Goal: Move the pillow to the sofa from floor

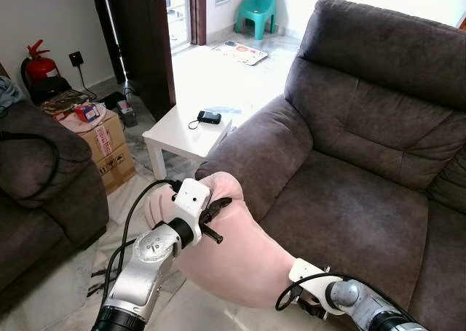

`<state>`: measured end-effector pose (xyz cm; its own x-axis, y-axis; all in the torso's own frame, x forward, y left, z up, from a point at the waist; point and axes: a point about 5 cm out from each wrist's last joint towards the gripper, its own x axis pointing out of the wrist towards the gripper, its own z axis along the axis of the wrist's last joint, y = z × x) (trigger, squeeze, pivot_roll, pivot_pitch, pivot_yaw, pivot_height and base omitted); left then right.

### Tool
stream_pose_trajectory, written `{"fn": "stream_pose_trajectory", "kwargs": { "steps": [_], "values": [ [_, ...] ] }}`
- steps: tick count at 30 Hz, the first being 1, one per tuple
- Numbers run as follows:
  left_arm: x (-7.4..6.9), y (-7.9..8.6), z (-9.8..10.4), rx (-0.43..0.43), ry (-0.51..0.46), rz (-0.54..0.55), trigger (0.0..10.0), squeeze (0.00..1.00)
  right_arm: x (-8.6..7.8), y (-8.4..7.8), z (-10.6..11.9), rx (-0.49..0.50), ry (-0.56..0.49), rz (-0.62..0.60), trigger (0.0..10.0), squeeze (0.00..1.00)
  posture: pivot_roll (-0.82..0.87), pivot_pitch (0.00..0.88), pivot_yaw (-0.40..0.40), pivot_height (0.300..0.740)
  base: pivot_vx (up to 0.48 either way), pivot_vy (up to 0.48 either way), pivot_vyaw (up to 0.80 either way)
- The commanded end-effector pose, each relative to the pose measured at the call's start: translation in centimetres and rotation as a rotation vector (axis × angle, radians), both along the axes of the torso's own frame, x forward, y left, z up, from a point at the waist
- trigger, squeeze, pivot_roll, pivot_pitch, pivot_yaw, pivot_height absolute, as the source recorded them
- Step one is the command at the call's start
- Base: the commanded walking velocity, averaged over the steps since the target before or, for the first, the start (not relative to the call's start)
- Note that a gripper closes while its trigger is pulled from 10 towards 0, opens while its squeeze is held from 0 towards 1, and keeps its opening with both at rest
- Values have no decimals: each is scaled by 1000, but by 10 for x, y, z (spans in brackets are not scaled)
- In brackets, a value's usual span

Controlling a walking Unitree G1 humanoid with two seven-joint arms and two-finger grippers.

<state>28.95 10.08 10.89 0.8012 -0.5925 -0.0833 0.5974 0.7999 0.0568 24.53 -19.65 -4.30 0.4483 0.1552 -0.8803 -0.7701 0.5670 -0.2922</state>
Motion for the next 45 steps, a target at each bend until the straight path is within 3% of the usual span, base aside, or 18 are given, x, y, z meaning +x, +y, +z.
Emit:
{"fn": "stream_pose_trajectory", "kwargs": {
  "steps": [1,18,25,36,39,45],
  "values": [
    [3,-7,29,-38,-121,-34,10000,0,0,-1,0,7,-2,-22,0,0,143,0,-96,740,0,0,0],
    [1,-9,26,-23,-113,-48,10000,0,1,-1,1,8,-6,-11,0,0,136,0,-91,740,0,0,0],
    [1,-7,20,-2,-103,-40,10000,0,7,0,5,30,-54,-37,0,0,135,0,-89,740,0,0,0],
    [-2,-2,2,82,-64,-30,10000,0,14,-2,12,69,-96,-79,0,0,129,0,-89,740,0,0,0],
    [-3,4,-9,151,-43,0,10000,0,17,-3,15,90,-115,-95,0,0,128,0,-91,740,0,0,0],
    [-5,12,-25,201,8,51,10000,0,23,0,21,127,-147,-102,0,0,123,0,-91,740,0,0,0]
  ]
}}
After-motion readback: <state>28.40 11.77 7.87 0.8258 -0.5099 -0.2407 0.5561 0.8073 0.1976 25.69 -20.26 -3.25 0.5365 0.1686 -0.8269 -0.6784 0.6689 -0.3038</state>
